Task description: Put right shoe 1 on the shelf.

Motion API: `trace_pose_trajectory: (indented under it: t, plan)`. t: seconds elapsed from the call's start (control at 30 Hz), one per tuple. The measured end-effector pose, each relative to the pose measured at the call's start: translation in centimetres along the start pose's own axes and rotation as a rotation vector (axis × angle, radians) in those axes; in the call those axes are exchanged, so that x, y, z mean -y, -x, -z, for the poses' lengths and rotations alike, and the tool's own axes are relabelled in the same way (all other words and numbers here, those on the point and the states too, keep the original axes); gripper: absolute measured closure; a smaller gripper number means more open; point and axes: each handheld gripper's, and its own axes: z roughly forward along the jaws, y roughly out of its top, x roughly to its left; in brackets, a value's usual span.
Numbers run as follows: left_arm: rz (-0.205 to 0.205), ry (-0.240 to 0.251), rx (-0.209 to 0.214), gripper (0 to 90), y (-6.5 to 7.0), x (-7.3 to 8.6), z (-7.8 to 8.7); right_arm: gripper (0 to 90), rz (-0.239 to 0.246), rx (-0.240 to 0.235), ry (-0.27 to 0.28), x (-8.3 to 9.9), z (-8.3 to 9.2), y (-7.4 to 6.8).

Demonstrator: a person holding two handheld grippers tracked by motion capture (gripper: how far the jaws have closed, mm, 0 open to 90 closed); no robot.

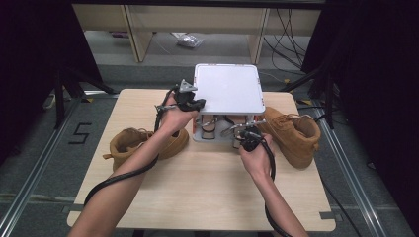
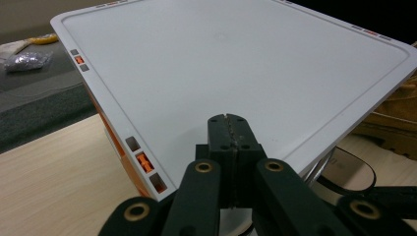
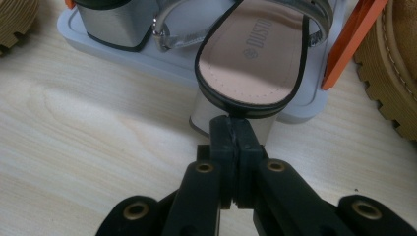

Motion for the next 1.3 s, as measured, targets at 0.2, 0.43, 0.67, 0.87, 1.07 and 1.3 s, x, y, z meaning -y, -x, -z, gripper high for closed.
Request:
trace_pose_trajectory:
  t: [0.2, 0.43, 0.67, 0.87, 1.07, 1.3]
  plan:
    - [0.010, 0.008, -0.001, 90.0, 0.1, 0.0, -0.1, 90.0, -0.012, 0.003, 0.006, -0.3, -0.4, 0.1]
    - [0.011, 0.008, 0.001, 90.0, 0.1, 0.0, -0.1, 90.0, -0.014, 0.025, 0.032, -0.7, -1.0, 0.0]
    - [0.001, 0.002, 0.004, 90.0, 0.1, 0.0, 0.0, 90.0, 0.000, 0.036, 0.039, -0.9, -1.6, 0.2]
    - [0.001, 0.001, 0.005, 90.0, 0.1, 0.0, 0.0, 90.0, -0.011, 0.044, 0.052, -1.1, -2.0, 0.2]
    - [0.002, 0.002, 0.007, 90.0, 0.1, 0.0, 0.0, 90.0, -0.015, 0.043, 0.081, -1.2, -2.5, 0.4]
    - [0.004, 0.003, 0.008, 90.0, 0.2, 0.0, 0.0, 90.0, -0.014, 0.051, 0.091, -1.5, -2.9, 0.4]
